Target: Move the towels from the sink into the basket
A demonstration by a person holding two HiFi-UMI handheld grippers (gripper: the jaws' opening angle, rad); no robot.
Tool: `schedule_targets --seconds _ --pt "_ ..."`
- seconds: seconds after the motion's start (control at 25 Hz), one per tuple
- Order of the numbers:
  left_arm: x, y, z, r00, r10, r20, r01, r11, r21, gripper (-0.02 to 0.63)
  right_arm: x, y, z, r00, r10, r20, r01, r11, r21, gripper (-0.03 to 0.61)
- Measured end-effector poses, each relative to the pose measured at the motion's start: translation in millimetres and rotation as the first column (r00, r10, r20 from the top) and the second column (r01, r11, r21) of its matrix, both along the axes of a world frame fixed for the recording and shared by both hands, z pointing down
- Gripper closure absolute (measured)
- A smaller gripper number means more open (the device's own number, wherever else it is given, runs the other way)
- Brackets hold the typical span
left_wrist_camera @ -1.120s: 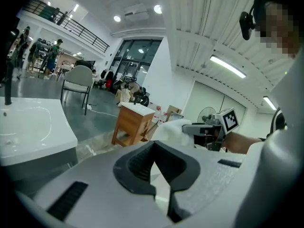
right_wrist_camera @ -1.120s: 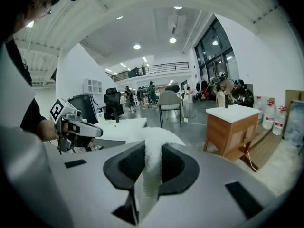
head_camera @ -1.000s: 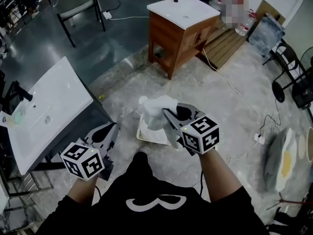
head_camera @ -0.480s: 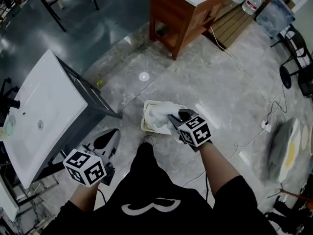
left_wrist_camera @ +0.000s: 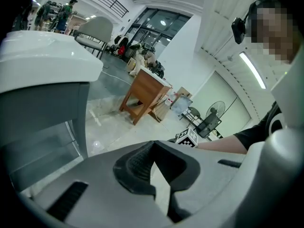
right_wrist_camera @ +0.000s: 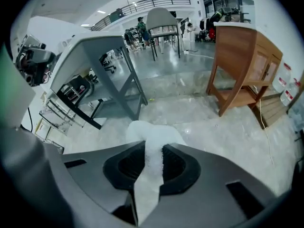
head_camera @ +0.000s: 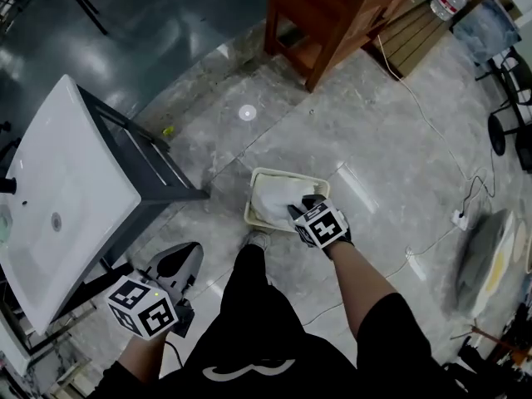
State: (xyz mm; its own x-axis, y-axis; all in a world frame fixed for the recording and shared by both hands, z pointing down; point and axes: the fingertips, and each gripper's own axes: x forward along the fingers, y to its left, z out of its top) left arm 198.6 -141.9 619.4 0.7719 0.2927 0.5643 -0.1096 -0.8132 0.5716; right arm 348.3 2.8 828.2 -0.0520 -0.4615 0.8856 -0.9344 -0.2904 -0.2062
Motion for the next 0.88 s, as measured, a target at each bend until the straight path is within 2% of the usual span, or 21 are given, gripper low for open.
schedule_targets --seconds 0.12,0.2,0.24,0.28,0.36,0.64,0.88 --pt "3 0 11 1.000 0.011 0.013 -0.010 1.000 -0.009 0.609 4 3 28 0.999 0.028 0.015 -0.027 0.997 -0.072 0.509" --pt "4 0 18 1.000 0.011 0.027 -0.011 1.000 -0.018 0.609 2 11 46 0.999 0.030 0.018 -0.028 0.991 -0.129 0.468" --pt "5 0 22 0.999 0.011 0.033 -0.011 1.000 -0.023 0.609 0 16 54 0.999 0.039 0.030 -0.034 0.989 -0.147 0.421" --pt "5 1 25 0.999 0.012 0.037 -0.011 1.000 -0.028 0.609 -2 21 60 0.998 0.055 0.039 -0.048 0.987 -0.156 0.339" --pt "7 4 31 0.999 0.018 0.043 -0.017 0.999 -0.035 0.609 1 28 65 0.996 0.089 0.028 -0.084 0.984 -0.160 0.256" --pt "16 11 37 0.998 0.049 0.044 -0.046 0.997 -0.057 0.609 6 49 69 0.974 0.220 0.055 -0.210 0.967 -0.141 0.242" --pt "26 20 15 0.998 0.056 -0.001 -0.056 0.998 -0.023 0.609 7 59 55 0.962 0.259 0.082 -0.251 0.963 -0.101 0.242"
